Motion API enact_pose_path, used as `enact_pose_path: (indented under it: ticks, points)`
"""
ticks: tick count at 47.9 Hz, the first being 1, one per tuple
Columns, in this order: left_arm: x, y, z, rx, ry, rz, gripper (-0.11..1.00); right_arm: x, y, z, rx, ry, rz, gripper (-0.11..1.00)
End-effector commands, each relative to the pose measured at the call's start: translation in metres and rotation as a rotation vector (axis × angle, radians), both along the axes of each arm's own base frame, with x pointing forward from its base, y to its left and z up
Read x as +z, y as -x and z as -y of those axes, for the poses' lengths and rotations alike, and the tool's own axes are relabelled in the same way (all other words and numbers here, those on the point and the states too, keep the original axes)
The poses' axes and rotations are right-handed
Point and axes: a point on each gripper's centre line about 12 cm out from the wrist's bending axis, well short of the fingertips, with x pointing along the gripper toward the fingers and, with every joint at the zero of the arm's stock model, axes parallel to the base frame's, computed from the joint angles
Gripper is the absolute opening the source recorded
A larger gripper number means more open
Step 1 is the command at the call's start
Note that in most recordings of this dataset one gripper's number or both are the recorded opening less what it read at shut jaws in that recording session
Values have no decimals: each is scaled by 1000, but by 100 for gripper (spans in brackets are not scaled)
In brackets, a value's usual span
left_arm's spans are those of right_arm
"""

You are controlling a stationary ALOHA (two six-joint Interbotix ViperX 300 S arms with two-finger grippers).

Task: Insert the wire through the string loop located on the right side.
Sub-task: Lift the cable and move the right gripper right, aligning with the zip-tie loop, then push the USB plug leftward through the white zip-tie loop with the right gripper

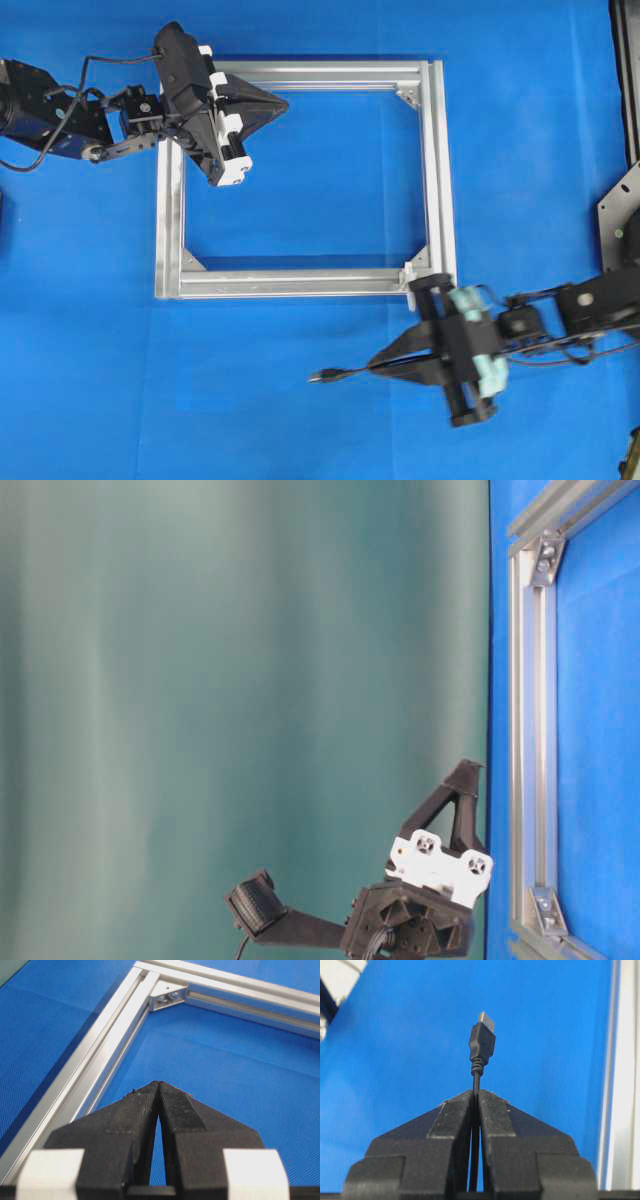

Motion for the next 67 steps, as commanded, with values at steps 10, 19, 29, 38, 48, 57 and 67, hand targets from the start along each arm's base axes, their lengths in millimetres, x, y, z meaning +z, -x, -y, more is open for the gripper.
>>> enact_pose_path:
  ticks: [10,19,29,38,48,57,67]
  points:
    - [17,-4,0,-5,-16,50,0,8,57,25,-16,-30,28,-2]
    - [18,-5,1,-6,-12,53,0,5,87,38,-4,-32,11,-2]
    - [18,-6,3,-11,-10,55,0,0,105,47,6,-33,-20,-2]
    - [18,-6,3,-13,-9,54,0,-2,113,50,8,-34,-30,-2]
    - [17,-6,5,-14,-8,52,0,-4,115,51,9,-30,-33,-2]
    - [17,-6,5,-17,-9,52,0,-4,114,52,4,-29,-27,-2]
    - [17,-6,6,-17,-8,52,0,-3,113,63,-40,-16,0,-2]
